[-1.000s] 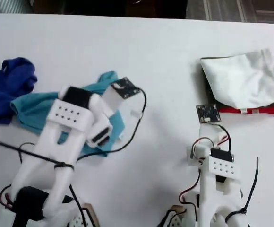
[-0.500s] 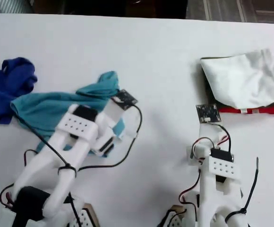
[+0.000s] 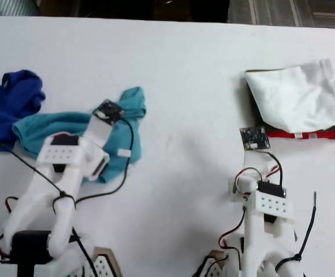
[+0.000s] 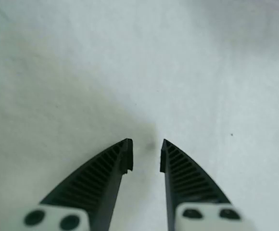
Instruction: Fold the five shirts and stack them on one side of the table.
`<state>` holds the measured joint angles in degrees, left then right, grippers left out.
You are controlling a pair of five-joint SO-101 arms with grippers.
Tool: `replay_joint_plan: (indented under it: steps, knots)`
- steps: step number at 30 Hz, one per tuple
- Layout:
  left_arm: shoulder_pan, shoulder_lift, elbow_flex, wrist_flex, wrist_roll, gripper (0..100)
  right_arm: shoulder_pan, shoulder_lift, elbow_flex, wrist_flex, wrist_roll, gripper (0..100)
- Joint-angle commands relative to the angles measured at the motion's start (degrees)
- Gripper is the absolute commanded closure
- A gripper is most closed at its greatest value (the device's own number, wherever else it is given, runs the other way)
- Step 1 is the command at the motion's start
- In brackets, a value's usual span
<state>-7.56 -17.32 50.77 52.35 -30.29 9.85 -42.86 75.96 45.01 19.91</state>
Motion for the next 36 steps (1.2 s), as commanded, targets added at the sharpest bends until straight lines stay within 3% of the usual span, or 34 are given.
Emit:
replay_joint_plan:
  steps: [1, 3, 8, 11, 17, 23, 26, 31, 36]
  knots:
    - [1.5, -0.8, -0.4, 0.1, -0.6, 85, 0.4, -0.2, -0.4, -0.7, -0.2, 90.0]
    - [4.7, -0.8, -1.5, 3.0, -0.6, 85, 0.4, -0.2, -0.4, -0.7, -0.2, 90.0]
    - [16.9, -0.8, -10.3, 21.4, -0.7, 85, 0.4, -0.2, -0.4, -0.7, -0.2, 90.0]
    - [22.2, -0.8, -13.8, 27.3, -1.1, 85, 0.4, -0.2, -0.4, -0.7, -0.2, 90.0]
    - [23.9, -0.4, -11.3, 23.7, -1.1, 85, 0.4, -0.2, -0.4, -0.7, -0.2, 90.0]
    - [20.0, -0.3, -3.6, 13.5, -1.2, 85, 0.4, -0.2, -0.4, -0.7, -0.2, 90.0]
    - [17.1, -0.3, -2.2, 10.2, -4.6, 85, 0.4, -0.2, -0.4, -0.7, -0.2, 90.0]
    - [12.6, -0.3, -1.9, 9.8, -8.9, 85, 0.4, -0.2, -0.4, -0.7, -0.2, 90.0]
    - [12.7, -0.2, -1.8, 10.1, -9.2, 85, 0.4, -0.2, -0.4, -0.7, -0.2, 90.0]
